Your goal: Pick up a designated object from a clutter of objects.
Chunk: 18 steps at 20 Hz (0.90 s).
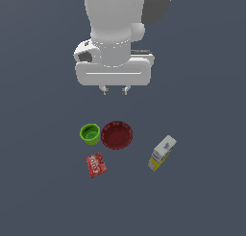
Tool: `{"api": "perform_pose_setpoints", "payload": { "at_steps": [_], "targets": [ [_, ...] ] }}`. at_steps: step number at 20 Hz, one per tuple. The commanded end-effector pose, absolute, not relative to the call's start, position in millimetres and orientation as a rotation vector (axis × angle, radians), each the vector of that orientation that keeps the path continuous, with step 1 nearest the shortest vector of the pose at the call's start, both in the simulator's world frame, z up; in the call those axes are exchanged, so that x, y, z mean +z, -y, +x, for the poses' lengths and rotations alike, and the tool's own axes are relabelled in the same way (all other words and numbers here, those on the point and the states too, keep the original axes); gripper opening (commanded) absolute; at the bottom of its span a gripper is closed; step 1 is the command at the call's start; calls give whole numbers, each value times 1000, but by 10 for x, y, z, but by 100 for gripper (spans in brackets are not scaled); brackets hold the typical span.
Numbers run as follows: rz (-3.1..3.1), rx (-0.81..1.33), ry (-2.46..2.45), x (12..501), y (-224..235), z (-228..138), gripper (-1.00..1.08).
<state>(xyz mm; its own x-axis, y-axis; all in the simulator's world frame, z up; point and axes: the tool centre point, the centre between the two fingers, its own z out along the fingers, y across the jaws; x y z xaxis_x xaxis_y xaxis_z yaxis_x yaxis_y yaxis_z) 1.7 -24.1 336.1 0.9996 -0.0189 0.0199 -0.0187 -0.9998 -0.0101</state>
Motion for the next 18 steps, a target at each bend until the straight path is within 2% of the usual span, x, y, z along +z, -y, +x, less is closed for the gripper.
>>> {"api": "perform_pose_setpoints", "payload": {
  "at_steps": [1,9,18],
  "targets": [
    [-3123,-11,-64,3305,286,23,28],
    [-3044,128,-311,2905,592,53,28],
    [-2825,386,-778,2087,1195,-12,28]
  ]
}}
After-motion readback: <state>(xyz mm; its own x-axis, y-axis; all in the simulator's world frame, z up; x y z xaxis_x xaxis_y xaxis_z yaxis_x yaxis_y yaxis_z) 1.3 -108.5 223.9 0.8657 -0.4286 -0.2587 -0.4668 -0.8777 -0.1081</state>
